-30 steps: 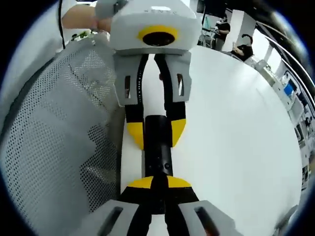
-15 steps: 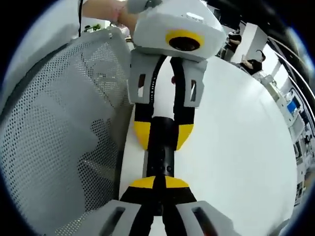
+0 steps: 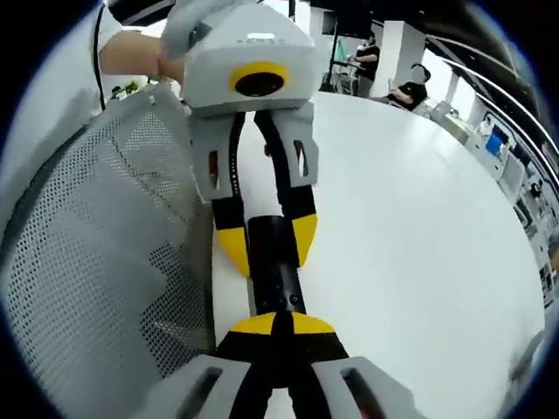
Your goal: Press the specified remote control buttons in sequence, fully releasing each button before pressing the next.
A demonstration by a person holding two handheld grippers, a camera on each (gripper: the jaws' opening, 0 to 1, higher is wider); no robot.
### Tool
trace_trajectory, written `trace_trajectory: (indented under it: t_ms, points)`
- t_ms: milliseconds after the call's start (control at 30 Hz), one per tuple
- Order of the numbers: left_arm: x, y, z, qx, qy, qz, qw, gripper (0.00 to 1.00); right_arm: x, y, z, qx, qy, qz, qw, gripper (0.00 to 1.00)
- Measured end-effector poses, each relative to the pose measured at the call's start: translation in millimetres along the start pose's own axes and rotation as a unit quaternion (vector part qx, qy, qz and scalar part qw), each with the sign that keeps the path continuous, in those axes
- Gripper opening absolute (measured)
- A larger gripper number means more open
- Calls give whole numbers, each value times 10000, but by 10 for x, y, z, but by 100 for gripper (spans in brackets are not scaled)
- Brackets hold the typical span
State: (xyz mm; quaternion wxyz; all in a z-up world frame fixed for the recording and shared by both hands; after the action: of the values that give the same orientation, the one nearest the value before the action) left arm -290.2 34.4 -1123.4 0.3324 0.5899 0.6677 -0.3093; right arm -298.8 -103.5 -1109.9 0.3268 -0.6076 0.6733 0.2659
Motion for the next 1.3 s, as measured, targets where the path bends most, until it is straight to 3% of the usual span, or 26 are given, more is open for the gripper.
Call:
trace_trajectory:
  t_ms: [167,400,567,733,800,900,1033,1167,1300]
  points:
    - [23,7,-15,-7,-135,-118,9998,24,-34,37,35,84,1,-239,9997,0]
    - [1,-2,-7,-20,-34,-60,10000,24,-41,22,11,139,72,157,9998,0]
    - [10,-8,-9,-38,-62,-52,10000,24,-38,19,13,134,136,174,9997,0]
    - [-4,-11,-12,-25,-31,-16,10000,24,-81,4,52,76,436,40,9990,0]
    - [-7,-13,-12,-19,-21,-7,10000,24,-86,-24,56,31,589,399,9975,0]
    - [-6,-11,-11,-9,-19,5,10000,24,-113,-76,76,-71,719,609,9955,0]
    - [-6,-7,-10,14,-18,22,10000,24,-92,-72,56,-126,673,557,9961,0]
    - [-4,-3,-9,26,-20,22,10000,24,-49,-87,18,-164,353,809,9960,0]
    - [-3,5,-8,53,-16,30,10000,24,-51,-91,9,-314,332,643,9969,0]
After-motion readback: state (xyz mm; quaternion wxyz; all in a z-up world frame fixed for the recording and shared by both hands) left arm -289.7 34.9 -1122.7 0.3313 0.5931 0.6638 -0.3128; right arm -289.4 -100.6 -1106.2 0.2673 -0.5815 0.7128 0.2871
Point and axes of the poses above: the point that each gripper's makers call its tool centre point, and the gripper's own axes: z roughly forward along the fingers, y roughly to its left, x roughly out of its underside, the point moved 9 cm from there along -z, roughly backward along the fingers, and after that the axes turned 14 degrees about -y, right-handed, at the moved point
